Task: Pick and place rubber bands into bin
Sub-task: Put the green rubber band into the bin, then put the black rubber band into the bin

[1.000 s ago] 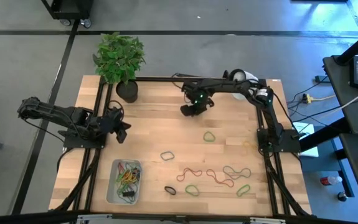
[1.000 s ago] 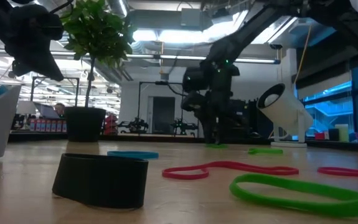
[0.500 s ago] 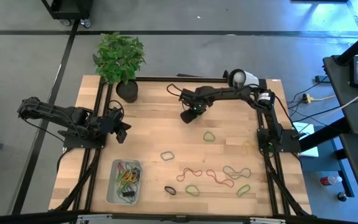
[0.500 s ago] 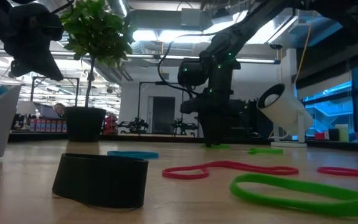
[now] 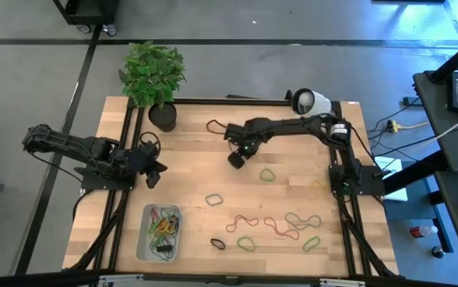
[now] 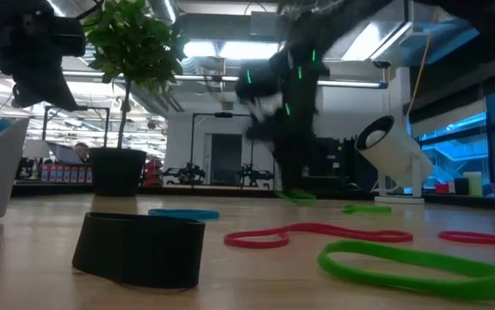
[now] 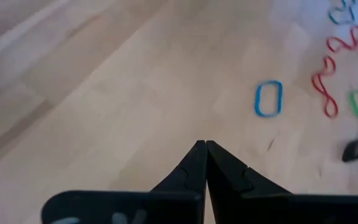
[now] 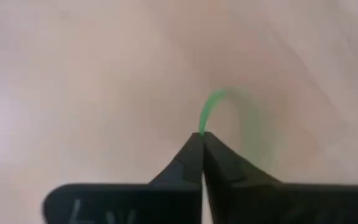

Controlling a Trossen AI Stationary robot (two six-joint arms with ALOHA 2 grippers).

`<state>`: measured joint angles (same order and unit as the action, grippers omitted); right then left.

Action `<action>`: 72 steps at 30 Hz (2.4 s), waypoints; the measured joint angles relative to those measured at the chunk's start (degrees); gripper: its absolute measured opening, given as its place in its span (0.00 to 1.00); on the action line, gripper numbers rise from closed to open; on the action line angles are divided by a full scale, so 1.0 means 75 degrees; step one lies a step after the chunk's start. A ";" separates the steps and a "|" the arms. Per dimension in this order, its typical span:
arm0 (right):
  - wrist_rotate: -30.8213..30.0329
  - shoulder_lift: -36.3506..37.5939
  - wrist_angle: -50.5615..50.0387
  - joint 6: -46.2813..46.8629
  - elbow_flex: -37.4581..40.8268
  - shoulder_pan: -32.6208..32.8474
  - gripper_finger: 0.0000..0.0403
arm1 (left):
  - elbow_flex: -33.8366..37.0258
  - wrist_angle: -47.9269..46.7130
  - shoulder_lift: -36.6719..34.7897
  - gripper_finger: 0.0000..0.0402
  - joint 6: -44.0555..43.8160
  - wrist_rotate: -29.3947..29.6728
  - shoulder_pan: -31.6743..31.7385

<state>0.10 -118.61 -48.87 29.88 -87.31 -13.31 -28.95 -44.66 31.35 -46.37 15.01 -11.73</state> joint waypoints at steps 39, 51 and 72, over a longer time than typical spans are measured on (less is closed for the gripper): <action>-0.2404 -0.3998 0.4842 0.1090 -0.5959 0.3961 0.00 | -0.0379 0.0080 -0.0723 0.00 0.3556 -0.0968 -0.1252; -0.1228 -0.3995 0.4803 0.1388 -0.5947 0.4150 0.00 | -0.0376 0.0070 -0.0720 0.00 0.3550 -0.0959 -0.1256; -0.0896 -0.3966 0.4784 0.1485 -0.6052 0.4041 0.29 | -0.0376 0.0070 -0.0720 0.01 0.3547 -0.0959 -0.1256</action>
<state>-6.62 -148.35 -12.99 41.02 -132.70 17.00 -31.77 -44.14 25.96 -19.77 7.81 -21.15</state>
